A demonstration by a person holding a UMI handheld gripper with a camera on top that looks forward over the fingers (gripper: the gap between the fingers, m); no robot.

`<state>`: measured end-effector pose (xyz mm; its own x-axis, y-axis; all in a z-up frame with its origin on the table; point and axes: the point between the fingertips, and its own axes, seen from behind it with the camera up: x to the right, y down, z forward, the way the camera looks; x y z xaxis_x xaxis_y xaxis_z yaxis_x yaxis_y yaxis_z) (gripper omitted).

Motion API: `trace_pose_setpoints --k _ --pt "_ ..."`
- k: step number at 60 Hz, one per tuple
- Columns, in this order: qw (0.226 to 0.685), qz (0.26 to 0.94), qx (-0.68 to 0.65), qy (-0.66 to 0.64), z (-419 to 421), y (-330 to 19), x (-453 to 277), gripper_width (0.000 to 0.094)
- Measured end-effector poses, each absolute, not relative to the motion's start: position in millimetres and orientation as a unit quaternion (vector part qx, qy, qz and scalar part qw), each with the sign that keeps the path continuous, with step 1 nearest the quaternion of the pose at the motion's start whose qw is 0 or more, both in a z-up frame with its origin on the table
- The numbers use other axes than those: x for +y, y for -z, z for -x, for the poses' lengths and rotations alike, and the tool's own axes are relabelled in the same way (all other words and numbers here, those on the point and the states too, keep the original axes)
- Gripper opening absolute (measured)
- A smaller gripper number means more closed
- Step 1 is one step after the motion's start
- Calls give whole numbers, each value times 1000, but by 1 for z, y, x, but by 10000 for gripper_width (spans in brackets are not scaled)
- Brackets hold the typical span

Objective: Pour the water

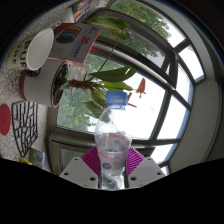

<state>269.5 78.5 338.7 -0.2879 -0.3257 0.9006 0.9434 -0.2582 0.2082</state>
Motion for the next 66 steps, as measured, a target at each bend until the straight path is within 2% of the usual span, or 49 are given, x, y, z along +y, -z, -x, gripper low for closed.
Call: trace_pose_setpoints --k 6,15,20,26,31,34,43,49,53,56,61,65,66 --pt "406 307 -493 706 -227 -323 98 289" --pt "349 209 -595 694 -180 -274 119 292" --pt "334 186 -621 684 -166 -255 122 291" --pt "344 199 -617 679 -168 -254 124 290" --pt "383 219 -590 676 -167 -278 119 291" --pt "424 248 -560 667 -169 -301 115 291" --pt "596 380 -403 582 -191 -392 87 291" --pt "705 495 -255 438 -226 -422 73 288" --pt "748 560 -167 315 -240 -414 71 286" --pt "759 597 -117 232 -245 -394 72 288" --pt "750 643 -65 142 -255 -348 81 290" --pt "727 680 -42 90 -264 -298 91 289" --pt "720 688 -32 80 -255 -276 91 289"
